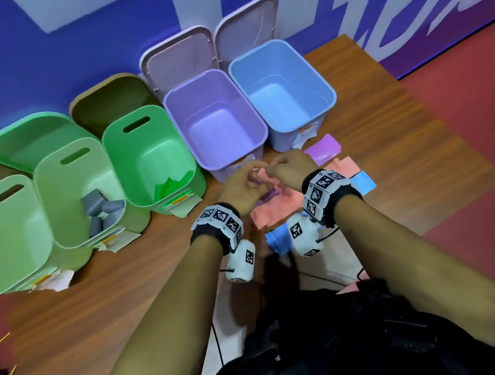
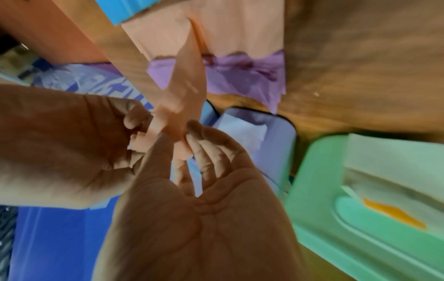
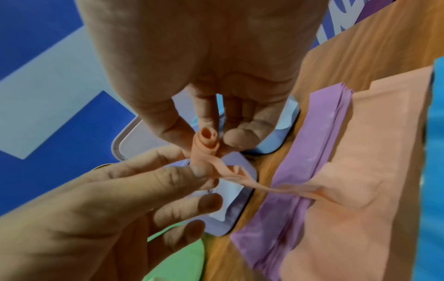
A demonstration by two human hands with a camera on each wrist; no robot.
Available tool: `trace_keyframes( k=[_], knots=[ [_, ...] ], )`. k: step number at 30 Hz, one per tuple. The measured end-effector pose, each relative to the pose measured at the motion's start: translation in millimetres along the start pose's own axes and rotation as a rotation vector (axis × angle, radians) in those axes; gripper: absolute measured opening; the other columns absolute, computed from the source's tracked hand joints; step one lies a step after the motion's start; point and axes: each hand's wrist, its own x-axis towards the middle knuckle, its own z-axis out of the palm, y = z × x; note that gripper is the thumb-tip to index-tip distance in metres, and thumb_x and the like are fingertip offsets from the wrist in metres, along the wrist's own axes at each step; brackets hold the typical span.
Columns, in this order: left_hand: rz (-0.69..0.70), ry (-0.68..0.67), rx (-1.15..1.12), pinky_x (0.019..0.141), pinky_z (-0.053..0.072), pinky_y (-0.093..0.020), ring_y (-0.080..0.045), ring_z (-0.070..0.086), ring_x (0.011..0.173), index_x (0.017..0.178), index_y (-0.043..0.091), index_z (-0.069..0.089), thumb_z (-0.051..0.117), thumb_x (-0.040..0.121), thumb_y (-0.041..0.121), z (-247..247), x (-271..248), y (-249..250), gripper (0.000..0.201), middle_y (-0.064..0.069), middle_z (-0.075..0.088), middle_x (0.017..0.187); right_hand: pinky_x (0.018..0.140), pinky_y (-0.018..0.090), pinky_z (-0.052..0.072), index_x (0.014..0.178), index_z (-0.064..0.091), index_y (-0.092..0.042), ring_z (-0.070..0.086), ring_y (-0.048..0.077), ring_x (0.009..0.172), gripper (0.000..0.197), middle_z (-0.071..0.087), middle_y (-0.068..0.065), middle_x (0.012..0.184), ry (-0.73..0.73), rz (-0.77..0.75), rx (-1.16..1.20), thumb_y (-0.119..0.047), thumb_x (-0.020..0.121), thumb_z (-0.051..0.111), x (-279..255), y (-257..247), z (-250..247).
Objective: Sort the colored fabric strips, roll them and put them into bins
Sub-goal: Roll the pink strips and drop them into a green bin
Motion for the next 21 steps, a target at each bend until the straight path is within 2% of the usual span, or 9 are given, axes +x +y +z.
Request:
trace_keyframes(
  k=[2,3,6,9,12,15,17,19,21],
  knots=[
    [0.019,0.069,0.007,0.069,0.049,-0.026,-0.011,0.056,0.06,0.1,0.039,0.063,0.075,0.08,0.011,-18,-12,-2,0.037,0.002,0.06,0.072,0.053,0.022,0.038,0.071,0.066,-0.004,0.048,0.017,0.056,0.027,0.055,0.004,0.059,-0.009,-0.023,0.064,-0.029,0.082,0.066,-6,-14,14],
    [0.025,0.103,0.008,0.069,0.047,-0.026,-0.011,0.054,0.061,0.095,0.039,0.064,0.077,0.079,0.013,-27,-19,-5,0.034,0.001,0.059,0.071,0.057,0.024,0.04,0.069,0.065,-0.007,0.049,0.017,0.055,0.027,0.056,0.002,0.059,-0.012,-0.046,0.096,-0.03,0.082,0.065,-8,-21,21],
    [0.014,0.18,0.007,0.064,0.041,-0.017,-0.005,0.048,0.06,0.091,0.019,0.065,0.077,0.082,0.014,-60,-42,-8,0.016,0.004,0.052,0.066,0.061,0.027,0.044,0.069,0.06,-0.018,0.053,0.017,0.057,0.019,0.058,-0.001,0.06,-0.001,-0.104,0.155,-0.024,0.087,0.064,-15,-43,47],
    [0.011,0.207,0.024,0.061,0.04,-0.022,-0.007,0.048,0.057,0.089,0.018,0.065,0.077,0.083,0.02,-94,-69,-11,0.014,0.007,0.052,0.062,0.061,0.029,0.047,0.072,0.063,-0.01,0.053,0.017,0.053,0.026,0.056,0.0,0.053,-0.051,-0.131,0.147,-0.031,0.086,0.065,-23,-65,73],
    [0.018,0.257,-0.012,0.059,0.041,-0.019,-0.003,0.048,0.054,0.091,0.014,0.063,0.078,0.083,0.015,-123,-95,-14,0.018,0.003,0.055,0.068,0.053,0.025,0.044,0.076,0.067,-0.01,0.049,0.012,0.047,0.015,0.056,0.007,0.06,-0.164,-0.178,0.222,-0.018,0.088,0.069,-35,-89,96],
    [0.033,0.31,-0.021,0.066,0.043,-0.016,-0.001,0.051,0.062,0.091,0.014,0.058,0.08,0.08,0.008,-148,-117,-17,0.025,0.001,0.057,0.079,0.052,0.021,0.047,0.083,0.068,-0.008,0.056,0.009,0.051,0.006,0.063,0.005,0.064,-0.254,-0.232,0.26,-0.011,0.088,0.071,-46,-111,117],
    [0.012,0.33,-0.046,0.065,0.044,-0.02,-0.007,0.053,0.064,0.092,0.016,0.056,0.081,0.077,0.004,-164,-127,-23,0.032,-0.004,0.059,0.079,0.057,0.024,0.051,0.087,0.069,-0.006,0.061,0.012,0.057,0.006,0.068,0.006,0.07,-0.296,-0.247,0.293,-0.009,0.085,0.074,-52,-121,130],
    [-0.037,0.335,-0.081,0.056,0.043,-0.017,-0.004,0.053,0.057,0.096,0.017,0.056,0.079,0.077,-0.002,-177,-136,-27,0.036,-0.006,0.059,0.078,0.065,0.026,0.052,0.09,0.071,-0.007,0.063,0.014,0.064,0.01,0.071,0.008,0.076,-0.32,-0.258,0.3,-0.009,0.082,0.077,-57,-129,140],
    [-0.068,0.316,-0.102,0.057,0.046,-0.018,-0.003,0.056,0.059,0.101,0.017,0.059,0.077,0.078,-0.003,-185,-144,-31,0.036,-0.006,0.061,0.08,0.07,0.026,0.052,0.09,0.071,-0.01,0.065,0.014,0.073,0.012,0.073,0.009,0.083,-0.334,-0.262,0.285,-0.011,0.081,0.08,-63,-136,146]
  ],
)
